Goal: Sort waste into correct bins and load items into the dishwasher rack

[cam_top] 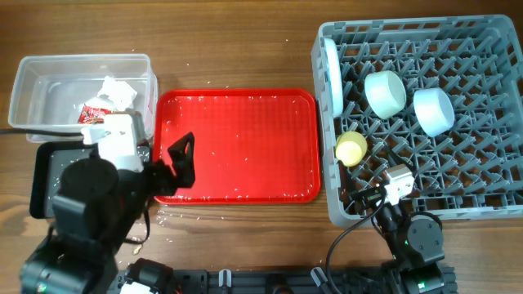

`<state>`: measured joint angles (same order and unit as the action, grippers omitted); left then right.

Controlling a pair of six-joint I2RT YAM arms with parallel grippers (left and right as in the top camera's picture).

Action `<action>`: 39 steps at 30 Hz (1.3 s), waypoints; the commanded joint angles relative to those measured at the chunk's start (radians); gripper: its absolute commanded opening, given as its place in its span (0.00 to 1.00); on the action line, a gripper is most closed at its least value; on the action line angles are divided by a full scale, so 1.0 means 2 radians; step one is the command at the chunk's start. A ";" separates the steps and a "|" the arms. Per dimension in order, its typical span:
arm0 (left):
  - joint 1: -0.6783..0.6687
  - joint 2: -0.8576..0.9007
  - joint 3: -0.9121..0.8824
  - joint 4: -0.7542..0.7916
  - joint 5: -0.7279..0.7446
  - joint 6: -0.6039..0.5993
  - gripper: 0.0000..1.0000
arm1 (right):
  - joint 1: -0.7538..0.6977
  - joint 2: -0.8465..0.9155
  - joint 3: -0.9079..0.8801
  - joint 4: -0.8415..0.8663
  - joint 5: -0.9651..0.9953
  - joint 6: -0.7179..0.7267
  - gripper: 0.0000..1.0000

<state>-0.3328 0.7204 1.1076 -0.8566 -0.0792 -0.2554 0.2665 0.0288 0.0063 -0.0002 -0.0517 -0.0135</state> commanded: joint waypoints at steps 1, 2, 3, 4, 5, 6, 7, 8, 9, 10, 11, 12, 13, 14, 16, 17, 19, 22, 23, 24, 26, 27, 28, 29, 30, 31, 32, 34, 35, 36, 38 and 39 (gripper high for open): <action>0.031 -0.024 -0.090 0.094 -0.020 0.036 1.00 | -0.001 -0.003 0.000 0.001 -0.004 -0.005 1.00; 0.051 -0.038 -0.125 0.135 0.003 0.036 1.00 | -0.001 -0.003 0.000 0.001 -0.004 -0.005 1.00; 0.073 -0.055 -0.160 0.174 0.030 0.036 1.00 | -0.001 -0.003 0.000 0.001 -0.004 -0.005 1.00; 0.088 -0.071 -0.187 0.201 0.048 0.036 1.00 | -0.001 -0.003 0.000 0.001 -0.004 -0.005 1.00; 0.103 -0.088 -0.214 0.226 0.060 0.034 1.00 | -0.001 -0.003 0.000 0.001 -0.004 -0.005 1.00; 0.122 -0.119 -0.256 0.263 0.066 0.034 1.00 | -0.001 -0.003 0.000 0.001 -0.004 -0.005 1.00; 0.133 -0.143 -0.282 0.283 0.066 0.034 1.00 | -0.001 -0.003 0.000 0.001 -0.004 -0.005 1.00; 0.152 -0.186 -0.318 0.300 0.066 0.034 1.00 | -0.001 -0.003 0.000 0.001 -0.004 -0.005 1.00; 0.160 -0.208 -0.334 0.302 0.065 0.034 1.00 | -0.001 -0.003 0.000 0.001 -0.004 -0.005 1.00; 0.167 -0.228 -0.348 0.302 0.065 0.034 1.00 | -0.001 -0.003 0.000 0.001 -0.004 -0.005 1.00; 0.172 -0.248 -0.360 0.302 0.065 0.035 1.00 | -0.001 -0.003 0.000 0.001 -0.004 -0.005 0.99; 0.179 -0.276 -0.378 0.301 0.062 0.035 1.00 | -0.001 -0.003 0.000 0.001 -0.004 -0.005 1.00; 0.182 -0.295 -0.390 0.301 0.058 0.035 1.00 | -0.001 -0.003 0.000 0.001 -0.004 -0.005 1.00; 0.184 -0.315 -0.404 0.301 0.052 0.035 1.00 | -0.001 -0.003 -0.001 0.001 -0.004 -0.005 1.00; 0.189 -0.345 -0.429 0.301 0.052 0.035 1.00 | -0.001 -0.003 0.000 0.001 -0.004 -0.005 1.00; 0.191 -0.359 -0.443 0.301 0.052 0.034 1.00 | -0.001 -0.003 0.000 0.001 -0.004 -0.005 1.00; 0.192 -0.359 -0.465 0.305 0.052 0.034 1.00 | -0.001 -0.003 0.000 0.001 -0.004 -0.005 1.00; 0.192 -0.359 -0.490 0.307 0.052 0.034 1.00 | -0.001 -0.003 0.000 0.001 -0.004 -0.005 1.00; 0.192 -0.359 -0.502 0.307 0.052 0.034 1.00 | -0.001 -0.003 0.000 0.001 -0.004 -0.005 1.00; 0.192 -0.359 -0.518 0.307 0.052 0.035 1.00 | -0.001 -0.003 0.000 0.001 -0.004 -0.005 1.00; 0.191 -0.359 -0.526 0.340 0.055 0.034 1.00 | -0.001 -0.003 0.000 0.001 -0.004 -0.005 1.00; 0.191 -0.359 -0.529 0.345 0.054 0.034 1.00 | -0.001 -0.003 0.000 0.001 -0.004 -0.005 1.00; 0.191 -0.359 -0.529 0.344 0.054 0.034 1.00 | -0.001 -0.003 0.000 0.001 -0.004 -0.005 1.00; 0.191 -0.359 -0.529 0.344 0.054 0.034 1.00 | -0.001 -0.003 0.000 0.001 -0.004 -0.005 1.00; 0.191 -0.359 -0.529 0.344 0.054 0.034 1.00 | -0.001 -0.003 0.000 0.001 -0.004 -0.005 1.00; 0.191 -0.359 -0.529 0.344 0.054 0.034 1.00 | -0.001 -0.003 0.000 0.001 -0.004 -0.005 1.00; 0.191 -0.359 -0.529 0.344 0.054 0.034 1.00 | -0.001 -0.003 0.000 0.001 -0.004 -0.005 1.00; 0.191 -0.359 -0.529 0.344 0.054 0.034 1.00 | -0.001 -0.003 0.000 0.001 -0.004 -0.005 1.00; 0.191 -0.359 -0.529 0.344 0.054 0.034 1.00 | -0.001 -0.003 0.000 0.001 -0.004 -0.005 1.00; 0.191 -0.358 -0.529 0.344 0.054 0.034 1.00 | -0.001 -0.003 0.000 0.001 -0.004 -0.005 1.00; 0.191 -0.358 -0.529 0.344 0.054 0.034 1.00 | -0.001 -0.003 0.000 0.001 -0.004 -0.005 1.00; 0.191 -0.358 -0.529 0.344 0.054 0.034 1.00 | -0.001 -0.003 0.000 0.001 -0.004 -0.005 1.00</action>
<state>0.0425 0.0139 0.0578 -0.1745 0.0280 -0.2024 0.2665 0.0288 0.0063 0.0002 -0.0517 -0.0135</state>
